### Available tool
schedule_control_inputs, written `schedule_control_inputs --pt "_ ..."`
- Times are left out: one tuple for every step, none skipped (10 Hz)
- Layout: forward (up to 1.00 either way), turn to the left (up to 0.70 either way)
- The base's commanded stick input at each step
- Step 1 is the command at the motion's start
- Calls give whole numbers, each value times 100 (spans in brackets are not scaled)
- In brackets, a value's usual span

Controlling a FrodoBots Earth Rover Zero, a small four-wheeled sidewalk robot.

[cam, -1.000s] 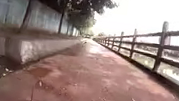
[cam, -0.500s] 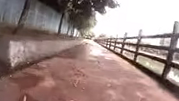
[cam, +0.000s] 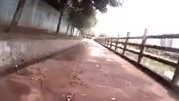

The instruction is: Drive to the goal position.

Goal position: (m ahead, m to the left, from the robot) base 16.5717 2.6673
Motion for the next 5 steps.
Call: schedule_control_inputs --pt "70 0" --pt "70 0" --pt "70 0" --pt "70 0" --pt "70 0"
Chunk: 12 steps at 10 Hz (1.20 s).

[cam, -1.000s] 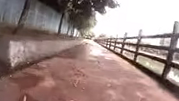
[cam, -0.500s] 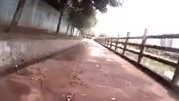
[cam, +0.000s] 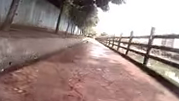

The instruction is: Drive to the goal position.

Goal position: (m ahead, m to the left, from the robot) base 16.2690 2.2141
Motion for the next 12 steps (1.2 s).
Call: schedule_control_inputs --pt "70 0" --pt "70 0" --pt "70 0" --pt "70 0" --pt "70 0" --pt "70 0" --pt "70 0" --pt "70 0" --pt "70 0" --pt "70 0" --pt "70 0" --pt "70 0"
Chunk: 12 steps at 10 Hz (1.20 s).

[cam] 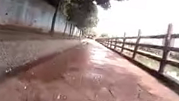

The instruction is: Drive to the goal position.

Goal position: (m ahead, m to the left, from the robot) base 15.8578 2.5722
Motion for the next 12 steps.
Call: schedule_control_inputs --pt "70 0" --pt "70 0" --pt "70 0" --pt "70 0" --pt "70 0" --pt "70 0" --pt "70 0" --pt "70 0" --pt "70 0" --pt "70 -34" --pt "70 -35" --pt "70 -15"
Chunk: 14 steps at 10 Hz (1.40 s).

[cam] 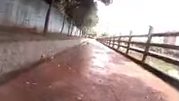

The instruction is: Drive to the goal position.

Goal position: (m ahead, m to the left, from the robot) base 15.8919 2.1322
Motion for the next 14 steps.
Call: schedule_control_inputs --pt "70 0" --pt "70 0" --pt "70 0" --pt "70 0" --pt "70 0" --pt "70 0" --pt "70 0" --pt "70 0" --pt "70 0" --pt "70 0" --pt "70 0" --pt "70 0" --pt "70 0" --pt "70 0"
